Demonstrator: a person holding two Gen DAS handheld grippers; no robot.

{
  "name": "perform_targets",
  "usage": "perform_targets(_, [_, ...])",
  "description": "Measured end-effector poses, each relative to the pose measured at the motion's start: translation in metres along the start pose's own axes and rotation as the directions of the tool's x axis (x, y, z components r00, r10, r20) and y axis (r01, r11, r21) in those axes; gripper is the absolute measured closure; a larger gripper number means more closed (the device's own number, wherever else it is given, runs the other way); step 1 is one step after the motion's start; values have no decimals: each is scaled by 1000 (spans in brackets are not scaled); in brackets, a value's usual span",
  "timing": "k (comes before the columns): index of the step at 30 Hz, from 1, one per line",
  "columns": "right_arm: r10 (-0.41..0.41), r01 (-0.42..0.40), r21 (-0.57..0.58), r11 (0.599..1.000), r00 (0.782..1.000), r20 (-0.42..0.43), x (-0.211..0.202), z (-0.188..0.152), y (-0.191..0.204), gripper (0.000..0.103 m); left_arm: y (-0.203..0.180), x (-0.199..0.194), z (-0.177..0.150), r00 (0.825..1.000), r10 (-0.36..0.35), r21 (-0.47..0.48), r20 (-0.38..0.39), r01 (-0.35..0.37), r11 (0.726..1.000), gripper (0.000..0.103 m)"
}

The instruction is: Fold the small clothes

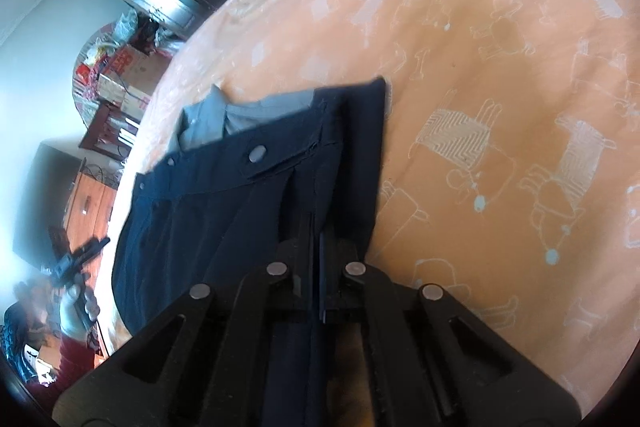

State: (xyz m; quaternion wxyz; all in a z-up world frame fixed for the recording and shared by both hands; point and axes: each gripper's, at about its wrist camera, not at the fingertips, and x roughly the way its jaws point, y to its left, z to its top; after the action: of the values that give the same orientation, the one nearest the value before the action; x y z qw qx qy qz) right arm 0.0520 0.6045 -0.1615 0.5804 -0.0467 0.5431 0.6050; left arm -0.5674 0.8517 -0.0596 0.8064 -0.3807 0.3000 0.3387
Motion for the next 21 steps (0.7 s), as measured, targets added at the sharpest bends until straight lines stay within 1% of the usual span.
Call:
perform_targets(2, [-6,6,-9,1000,1000,27,-7,1,1,103,3,-11,-9,1000,-5,-11,9,5,1000,29])
perform_targets(4, [-24,24,1,1000,999,22,-5,0,-3,103,8,-18,-20,1000,-3,-21,6,4,1000,28])
perform_targets(5, [-19,19,14,1000,1000,15,-2,-2,-7,103,13,-18,-24,1000,1,-31,-3,-1,1000,28])
perform_targets(7, [-36,36,2,999,999,4,2,-3,-8,103,20,-14,-29,1000,8,-58,-21,-9,998,28])
perform_targets(10, [-57,57,-25,998,998,21,0,7,-1,103,21,-18,-37,1000,16,-62,-25,-18,998,28])
perform_targets(11, [-52,52,-26,998,999,7,1,10,1,103,20,-20,-39,1000,10,-63,-19,-11,998,28])
perform_targets(12, [-44,43,-22,999,999,-29,5,10,0,103,19,-23,-42,1000,2,-68,-15,-3,998,28])
perform_targets(13, [-92,91,-30,995,994,-52,4,9,1,94,18,-26,-44,1000,1,-71,-15,-2,997,28])
perform_targets(14, [-154,151,-77,986,988,-31,-7,6,10,90,16,-28,-46,1000,0,-73,-15,-2,997,28])
perform_targets(15, [-181,179,-120,976,984,0,-20,2,21,90,14,-33,-50,1000,-5,-73,-14,4,997,28])
perform_targets(16, [-158,161,-151,975,987,35,-38,-5,33,90,12,-39,-54,1000,-10,-69,-10,9,998,28])
perform_targets(17, [-89,98,-172,980,995,54,-59,-18,46,90,10,-46,-59,1000,-15,-64,-7,14,998,28])
perform_targets(18, [-47,55,-196,979,998,45,-67,-31,56,90,9,-50,-62,1000,-17,-62,-8,16,998,28])
perform_targets(19, [2,-3,-240,971,1000,-5,-69,-50,68,95,8,-54,-67,1000,-16,-59,-9,16,998,28])
perform_targets(20, [17,-43,-289,956,996,-91,-63,-76,77,97,7,-57,-73,1000,-18,-57,-15,17,998,28])
perform_targets(21, [3,-50,-309,950,989,-149,-56,-91,78,97,6,-57,-80,999,-29,-57,-30,27,998,27])
